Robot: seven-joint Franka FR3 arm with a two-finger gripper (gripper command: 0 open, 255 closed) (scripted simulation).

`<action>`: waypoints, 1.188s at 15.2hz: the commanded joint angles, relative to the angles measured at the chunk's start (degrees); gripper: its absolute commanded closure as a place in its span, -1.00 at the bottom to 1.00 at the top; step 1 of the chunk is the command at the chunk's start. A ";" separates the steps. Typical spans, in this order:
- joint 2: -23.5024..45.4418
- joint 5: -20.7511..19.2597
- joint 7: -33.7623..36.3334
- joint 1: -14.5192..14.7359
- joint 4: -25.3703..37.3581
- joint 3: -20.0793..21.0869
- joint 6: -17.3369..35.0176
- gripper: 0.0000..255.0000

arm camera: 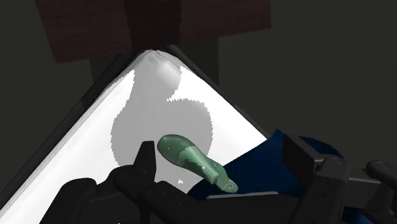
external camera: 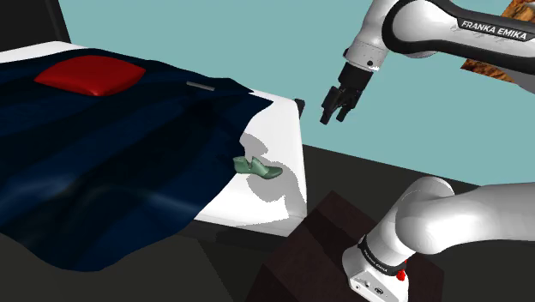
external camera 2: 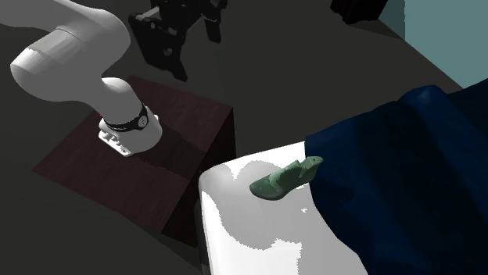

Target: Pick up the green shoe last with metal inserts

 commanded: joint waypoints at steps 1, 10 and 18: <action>0.00 0.00 0.00 0.00 0.00 0.00 0.00 -1.00; 20.07 -2.35 3.80 0.83 3.68 4.41 10.46 -1.00; 39.40 -6.62 8.34 1.31 11.56 6.96 16.12 -1.00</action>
